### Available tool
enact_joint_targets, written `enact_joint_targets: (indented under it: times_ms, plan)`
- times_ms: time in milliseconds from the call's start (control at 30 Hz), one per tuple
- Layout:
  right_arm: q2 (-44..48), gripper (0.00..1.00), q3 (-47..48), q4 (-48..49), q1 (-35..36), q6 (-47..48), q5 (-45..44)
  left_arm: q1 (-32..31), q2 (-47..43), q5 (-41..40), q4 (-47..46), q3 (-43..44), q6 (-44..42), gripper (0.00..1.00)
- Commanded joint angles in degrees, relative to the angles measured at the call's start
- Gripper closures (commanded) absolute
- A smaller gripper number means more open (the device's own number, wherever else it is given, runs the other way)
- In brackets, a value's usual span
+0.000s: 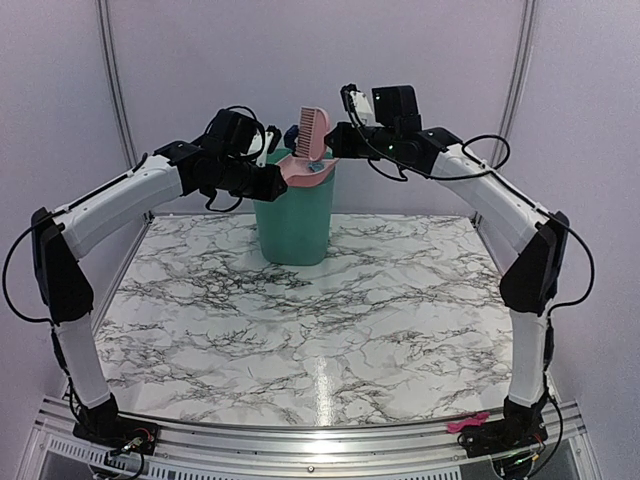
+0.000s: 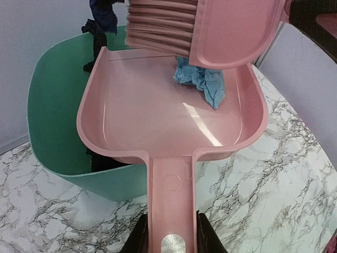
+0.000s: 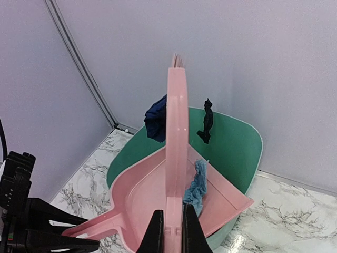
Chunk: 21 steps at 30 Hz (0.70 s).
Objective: Sweep away the paper scraps from the table
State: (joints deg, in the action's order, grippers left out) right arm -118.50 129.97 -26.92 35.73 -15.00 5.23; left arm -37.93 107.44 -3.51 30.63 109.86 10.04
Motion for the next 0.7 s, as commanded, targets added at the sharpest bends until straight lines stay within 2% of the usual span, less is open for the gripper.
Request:
enact_joint_targets:
  times_ms: [0,100,233,667]
  plan:
    - [4.9,1.0,-1.0,5.3,-0.4,-2.4,-1.3,0.6,0.4,3.3,-2.0,1.2,4.6,1.0]
    - [5.3,1.0,0.9,2.1,-0.4,-3.8,-4.0,0.8,0.4,6.6,-1.9,2.3,7.7,1.0]
    - [7.8,1.0,-1.5,0.7,-0.4,-4.6,-1.9,0.8,0.1,8.2,-1.9,3.3,10.7,1.0]
    - [13.5,1.0,-4.3,-12.4,-0.3,-6.3,0.2,1.5,-0.6,6.9,-2.0,4.1,12.8,1.0]
